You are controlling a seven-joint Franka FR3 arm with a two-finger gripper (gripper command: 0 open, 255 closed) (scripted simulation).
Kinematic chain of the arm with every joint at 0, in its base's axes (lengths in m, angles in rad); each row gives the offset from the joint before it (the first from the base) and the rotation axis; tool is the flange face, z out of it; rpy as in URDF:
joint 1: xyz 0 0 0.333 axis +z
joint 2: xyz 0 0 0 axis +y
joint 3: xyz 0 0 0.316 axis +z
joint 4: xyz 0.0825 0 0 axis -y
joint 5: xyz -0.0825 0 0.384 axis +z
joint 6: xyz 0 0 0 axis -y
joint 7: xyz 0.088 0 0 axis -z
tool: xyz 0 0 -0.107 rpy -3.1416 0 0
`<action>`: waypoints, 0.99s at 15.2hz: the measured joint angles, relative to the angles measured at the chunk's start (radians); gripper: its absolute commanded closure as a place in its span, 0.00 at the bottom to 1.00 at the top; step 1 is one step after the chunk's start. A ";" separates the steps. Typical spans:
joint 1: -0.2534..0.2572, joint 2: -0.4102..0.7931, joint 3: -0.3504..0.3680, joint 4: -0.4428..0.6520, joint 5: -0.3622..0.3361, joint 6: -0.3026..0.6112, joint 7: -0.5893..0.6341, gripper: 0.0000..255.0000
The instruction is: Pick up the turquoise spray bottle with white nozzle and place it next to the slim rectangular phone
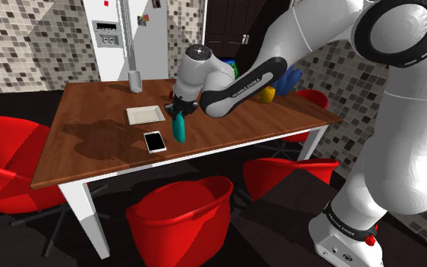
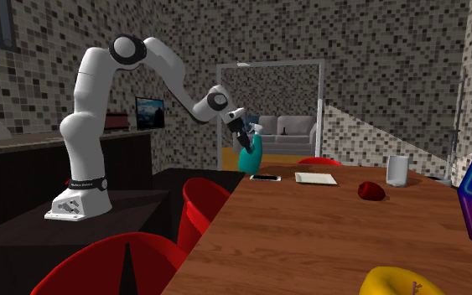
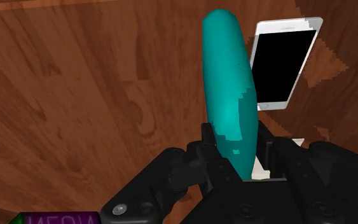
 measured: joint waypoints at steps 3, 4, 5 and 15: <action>0.006 0.022 -0.011 -0.009 -0.029 0.028 0.030 1.00; 0.009 0.033 -0.015 -0.008 -0.039 0.036 0.042 1.00; 0.012 0.043 -0.019 -0.006 -0.048 0.044 0.052 1.00; 0.020 0.068 -0.032 -0.009 -0.077 0.069 0.083 0.00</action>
